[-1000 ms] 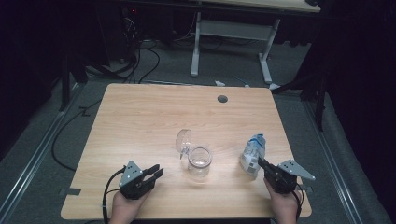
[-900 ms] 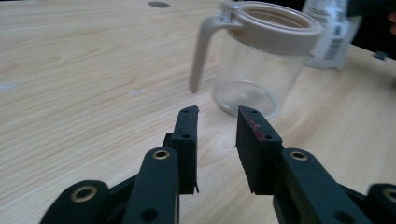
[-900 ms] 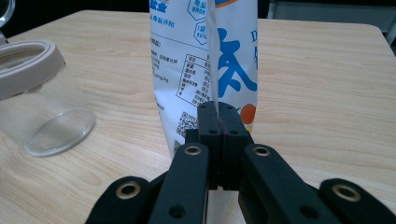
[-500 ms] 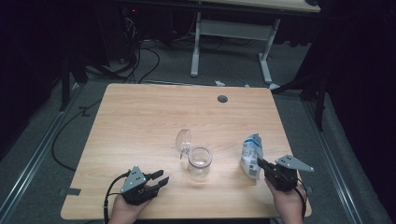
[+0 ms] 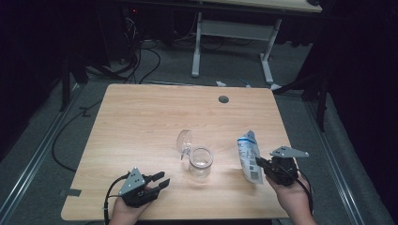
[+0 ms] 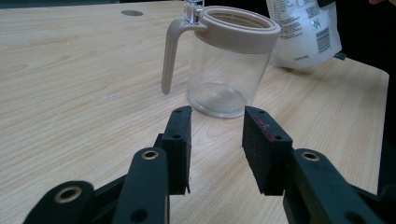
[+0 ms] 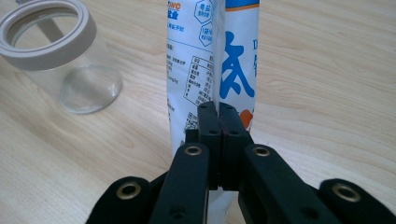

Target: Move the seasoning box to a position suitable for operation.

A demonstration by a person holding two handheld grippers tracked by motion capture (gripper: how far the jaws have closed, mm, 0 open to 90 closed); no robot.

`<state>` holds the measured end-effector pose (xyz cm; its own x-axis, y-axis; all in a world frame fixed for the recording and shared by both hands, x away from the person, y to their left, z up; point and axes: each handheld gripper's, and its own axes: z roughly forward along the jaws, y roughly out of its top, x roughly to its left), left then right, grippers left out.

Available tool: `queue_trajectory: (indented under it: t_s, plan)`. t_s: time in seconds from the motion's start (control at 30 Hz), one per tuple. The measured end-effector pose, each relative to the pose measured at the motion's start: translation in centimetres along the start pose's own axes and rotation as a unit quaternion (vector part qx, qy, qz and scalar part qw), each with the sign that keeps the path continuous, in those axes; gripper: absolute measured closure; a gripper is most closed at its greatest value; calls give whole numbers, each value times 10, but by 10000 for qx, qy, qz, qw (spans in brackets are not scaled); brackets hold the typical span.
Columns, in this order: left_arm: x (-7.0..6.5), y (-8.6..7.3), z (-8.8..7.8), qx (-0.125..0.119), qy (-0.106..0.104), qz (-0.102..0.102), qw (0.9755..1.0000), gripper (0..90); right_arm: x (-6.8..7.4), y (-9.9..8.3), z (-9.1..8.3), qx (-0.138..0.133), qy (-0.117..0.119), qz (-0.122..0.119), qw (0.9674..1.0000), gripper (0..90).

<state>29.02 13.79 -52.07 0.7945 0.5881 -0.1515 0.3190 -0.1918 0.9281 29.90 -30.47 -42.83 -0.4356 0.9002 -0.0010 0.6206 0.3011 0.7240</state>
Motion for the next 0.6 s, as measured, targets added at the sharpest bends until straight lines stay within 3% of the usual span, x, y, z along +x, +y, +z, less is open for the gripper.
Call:
queue_trajectory:
  t_s: [0.4, 0.6]
  plan:
    - [0, 1, 2, 86, 4, -87, 9999, 598, -5, 15, -2, 544, 153, 59, 9984, 900]
    - [0, 1, 1, 62, 32, -124, 9999, 586, -6, 23, -2, 862, 234, 90, 9960, 900]
